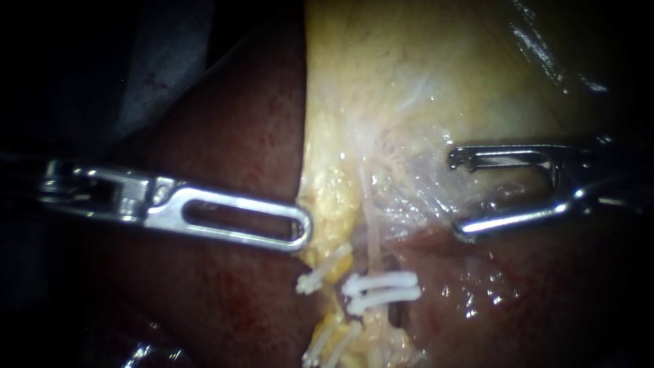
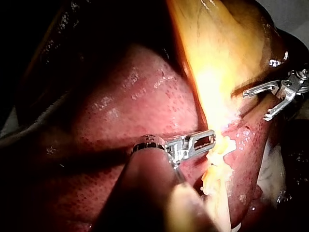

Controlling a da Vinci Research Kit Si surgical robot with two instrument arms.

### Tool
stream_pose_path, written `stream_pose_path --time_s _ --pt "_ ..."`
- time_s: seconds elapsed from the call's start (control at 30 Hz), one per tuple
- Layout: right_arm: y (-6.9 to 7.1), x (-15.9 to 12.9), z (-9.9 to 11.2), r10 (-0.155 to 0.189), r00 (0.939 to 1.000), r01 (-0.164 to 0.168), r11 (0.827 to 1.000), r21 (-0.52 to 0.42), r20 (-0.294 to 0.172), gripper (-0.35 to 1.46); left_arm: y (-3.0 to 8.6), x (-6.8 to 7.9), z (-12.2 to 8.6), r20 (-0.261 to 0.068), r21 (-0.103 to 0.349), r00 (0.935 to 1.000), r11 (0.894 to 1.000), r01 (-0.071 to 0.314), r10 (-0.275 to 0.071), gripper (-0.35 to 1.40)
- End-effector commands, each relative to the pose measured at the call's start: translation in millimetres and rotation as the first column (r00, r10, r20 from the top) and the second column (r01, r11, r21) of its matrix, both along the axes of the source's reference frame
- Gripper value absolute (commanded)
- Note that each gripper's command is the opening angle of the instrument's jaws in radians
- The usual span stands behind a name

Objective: Going back second clip right tube

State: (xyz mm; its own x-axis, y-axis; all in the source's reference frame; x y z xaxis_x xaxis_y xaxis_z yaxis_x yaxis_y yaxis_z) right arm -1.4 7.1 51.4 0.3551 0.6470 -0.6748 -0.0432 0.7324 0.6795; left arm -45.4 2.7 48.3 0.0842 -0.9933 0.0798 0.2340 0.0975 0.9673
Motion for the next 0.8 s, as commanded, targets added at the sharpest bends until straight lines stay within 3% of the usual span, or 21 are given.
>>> stream_pose_path --time_s 0.03,0.27,0.8 --pt "0.0 0.0 0.0 0.0 1.0 0.0 1.0 0.0 0.0 0.6 -0.2 -0.3 0.2 -0.001 -0.002 1.0 1.0 -0.003 0.003 -0.35" --pt "-0.1 0.1 0.1 -0.002 1.0 0.002 1.0 0.0 -0.001 0.6 -0.9 -1.7 0.9 0.006 -0.005 0.9999 1.0 -0.014 0.014 -0.35" --pt "-0.2 0.2 0.1 -0.002 1.0 0.002 1.0 0.0 -0.001 0.6 -1.0 -1.8 0.9 0.006 -0.005 0.9999 1.0 -0.014 0.014 -0.35"
